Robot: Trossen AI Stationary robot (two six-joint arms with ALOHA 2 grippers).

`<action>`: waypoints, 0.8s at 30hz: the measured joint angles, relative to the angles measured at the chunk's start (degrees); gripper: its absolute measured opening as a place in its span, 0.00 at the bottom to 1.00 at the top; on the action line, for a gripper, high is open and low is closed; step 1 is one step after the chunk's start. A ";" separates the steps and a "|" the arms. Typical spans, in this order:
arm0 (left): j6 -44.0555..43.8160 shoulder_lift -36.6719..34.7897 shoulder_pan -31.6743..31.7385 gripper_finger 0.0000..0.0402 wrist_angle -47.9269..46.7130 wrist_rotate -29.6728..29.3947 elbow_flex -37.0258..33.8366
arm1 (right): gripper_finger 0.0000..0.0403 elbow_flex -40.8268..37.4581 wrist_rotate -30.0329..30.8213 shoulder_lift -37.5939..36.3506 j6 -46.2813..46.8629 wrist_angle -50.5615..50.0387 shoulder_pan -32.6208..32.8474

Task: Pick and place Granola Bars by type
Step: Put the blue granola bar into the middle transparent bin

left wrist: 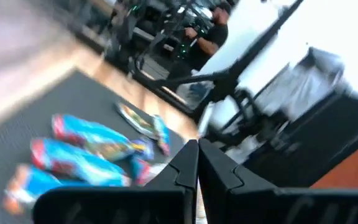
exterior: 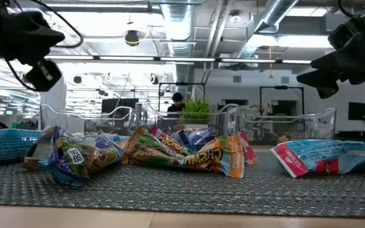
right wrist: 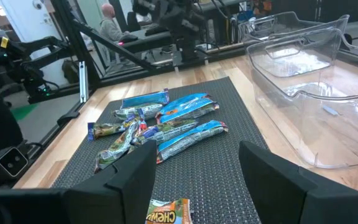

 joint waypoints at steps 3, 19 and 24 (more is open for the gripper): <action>-11.37 0.00 0.02 0.00 -0.24 -0.66 0.11 | 0.55 0.00 -0.02 0.00 0.00 -0.02 0.00; -21.97 0.00 0.05 0.00 2.27 -19.26 0.35 | 0.55 0.00 0.00 0.00 0.00 -0.02 0.02; -26.13 0.00 0.07 0.00 8.52 -20.66 0.35 | 0.55 0.00 0.00 0.02 0.00 0.00 0.02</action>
